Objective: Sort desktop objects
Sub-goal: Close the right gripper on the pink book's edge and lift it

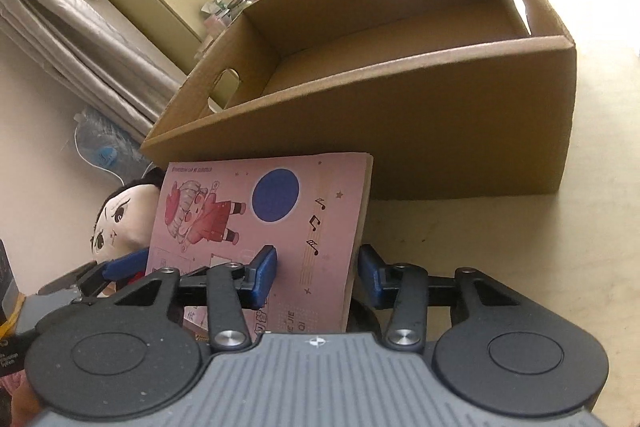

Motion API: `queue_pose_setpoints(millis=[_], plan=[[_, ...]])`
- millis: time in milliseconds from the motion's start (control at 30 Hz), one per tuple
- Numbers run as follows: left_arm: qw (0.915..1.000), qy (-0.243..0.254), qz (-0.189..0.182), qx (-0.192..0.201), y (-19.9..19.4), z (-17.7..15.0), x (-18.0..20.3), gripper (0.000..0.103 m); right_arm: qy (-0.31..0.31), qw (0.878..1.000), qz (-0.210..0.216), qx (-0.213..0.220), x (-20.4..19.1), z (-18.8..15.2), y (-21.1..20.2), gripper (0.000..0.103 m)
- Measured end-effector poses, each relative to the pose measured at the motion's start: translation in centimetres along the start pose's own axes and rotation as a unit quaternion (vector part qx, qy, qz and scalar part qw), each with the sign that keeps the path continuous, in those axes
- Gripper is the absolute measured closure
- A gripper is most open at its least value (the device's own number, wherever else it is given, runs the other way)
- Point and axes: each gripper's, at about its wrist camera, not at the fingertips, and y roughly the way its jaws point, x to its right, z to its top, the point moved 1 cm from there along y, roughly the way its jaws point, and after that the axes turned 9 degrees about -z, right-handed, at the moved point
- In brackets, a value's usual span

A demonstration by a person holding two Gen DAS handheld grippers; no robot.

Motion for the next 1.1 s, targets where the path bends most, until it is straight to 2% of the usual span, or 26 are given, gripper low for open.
queue_pose_setpoints(millis=[233, 400, 500, 567, 733, 800, 900, 1100], plan=[[0.9996, -0.025, -0.012, -0.005, -0.8, -1.3, 0.7, 0.0, 0.005, 1.0, 0.0, -0.004, 0.8, 0.3, 0.5, 0.055], [0.9997, -0.023, -0.001, -0.006, -0.4, -1.4, 1.0, 0.0, 0.007, 1.0, 0.002, -0.002, 1.0, 0.2, 0.4, 0.054], [0.9997, -0.02, 0.009, -0.01, -0.1, -1.1, 1.3, 0.0, 0.009, 1.0, 0.0, 0.001, 1.1, 0.0, 0.4, 0.048], [0.9997, -0.022, 0.005, -0.01, 0.0, -1.0, 1.1, 0.0, 0.014, 1.0, -0.005, 0.002, 1.4, -0.1, 0.4, 0.041], [0.9997, -0.022, 0.002, -0.009, 0.2, -0.9, 1.0, 0.0, 0.045, 0.999, 0.005, -0.01, 2.4, -0.7, 0.7, 0.036], [0.9997, -0.021, 0.001, -0.01, 0.2, -1.0, 1.0, 0.0, 0.056, 0.998, 0.015, -0.019, 2.6, -0.9, 0.9, 0.036], [0.9997, -0.023, -0.001, -0.008, 0.1, -1.3, 0.9, 0.0, 0.055, 0.998, 0.034, -0.019, 2.3, -0.9, 0.9, 0.05], [0.9991, -0.041, -0.009, -0.012, -0.4, -1.4, 0.9, 0.0, 0.04, 0.999, 0.027, -0.006, 2.5, -0.7, 0.3, 0.054]])
